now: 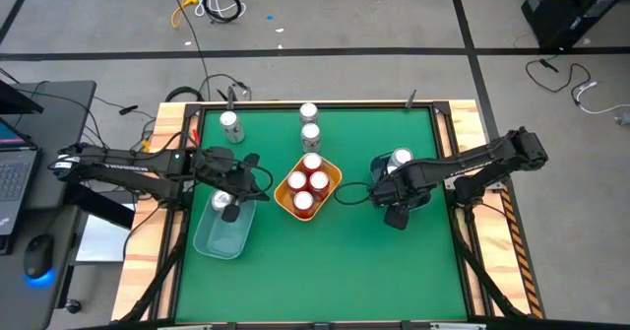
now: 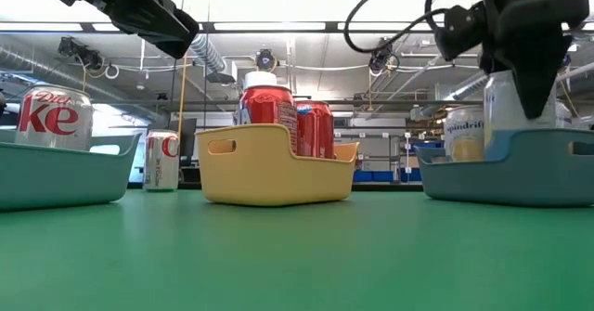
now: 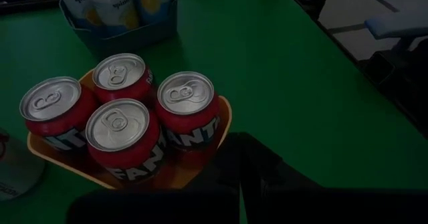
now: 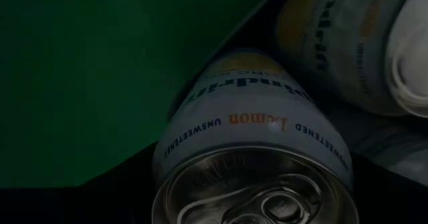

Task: Sort soda cans
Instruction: Put the blue and white soda can into the blue bin

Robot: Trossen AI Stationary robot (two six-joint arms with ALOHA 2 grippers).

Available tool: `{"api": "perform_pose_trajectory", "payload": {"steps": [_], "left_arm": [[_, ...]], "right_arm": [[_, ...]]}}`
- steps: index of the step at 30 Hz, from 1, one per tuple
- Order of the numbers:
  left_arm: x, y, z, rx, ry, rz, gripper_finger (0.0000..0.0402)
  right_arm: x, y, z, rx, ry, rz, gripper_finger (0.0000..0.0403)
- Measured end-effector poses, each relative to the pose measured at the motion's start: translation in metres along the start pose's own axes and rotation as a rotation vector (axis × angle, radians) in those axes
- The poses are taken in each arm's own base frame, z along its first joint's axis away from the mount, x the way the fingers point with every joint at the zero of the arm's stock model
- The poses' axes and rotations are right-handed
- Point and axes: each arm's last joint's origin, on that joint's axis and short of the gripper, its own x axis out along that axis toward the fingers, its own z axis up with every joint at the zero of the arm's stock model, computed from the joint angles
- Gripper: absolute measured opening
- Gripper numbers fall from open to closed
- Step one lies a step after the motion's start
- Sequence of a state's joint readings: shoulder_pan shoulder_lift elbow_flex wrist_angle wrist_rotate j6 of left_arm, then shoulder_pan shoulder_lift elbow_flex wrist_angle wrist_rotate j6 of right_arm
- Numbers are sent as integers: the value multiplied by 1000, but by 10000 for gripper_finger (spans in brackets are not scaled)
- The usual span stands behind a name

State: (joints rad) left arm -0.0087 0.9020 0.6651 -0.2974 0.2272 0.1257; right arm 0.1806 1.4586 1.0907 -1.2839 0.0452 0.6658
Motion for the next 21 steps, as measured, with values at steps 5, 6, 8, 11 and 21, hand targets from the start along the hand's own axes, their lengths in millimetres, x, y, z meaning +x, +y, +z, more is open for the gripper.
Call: {"api": "perform_pose_trajectory", "payload": {"steps": [5, 6, 8, 11, 21], "left_arm": [[0, 0, 0, 0, 0, -1, 0], [0, 0, 0, 0, 0, 0, 0], [0, 0, 0, -1, 0, 0, 0], [0, 0, 0, -1, 1, -1, 0], [0, 0, 0, -1, 0, 0, 0]], "right_arm": [[9, -1, -1, 7, 5, -4, 314], [11, -1, -1, 15, 6, -3, 323], [13, -3, 0, 33, 10, -13, 338], [13, -4, 0, 36, 6, -17, 342], [-7, 0, 6, -4, -36, 16, 313]]}}
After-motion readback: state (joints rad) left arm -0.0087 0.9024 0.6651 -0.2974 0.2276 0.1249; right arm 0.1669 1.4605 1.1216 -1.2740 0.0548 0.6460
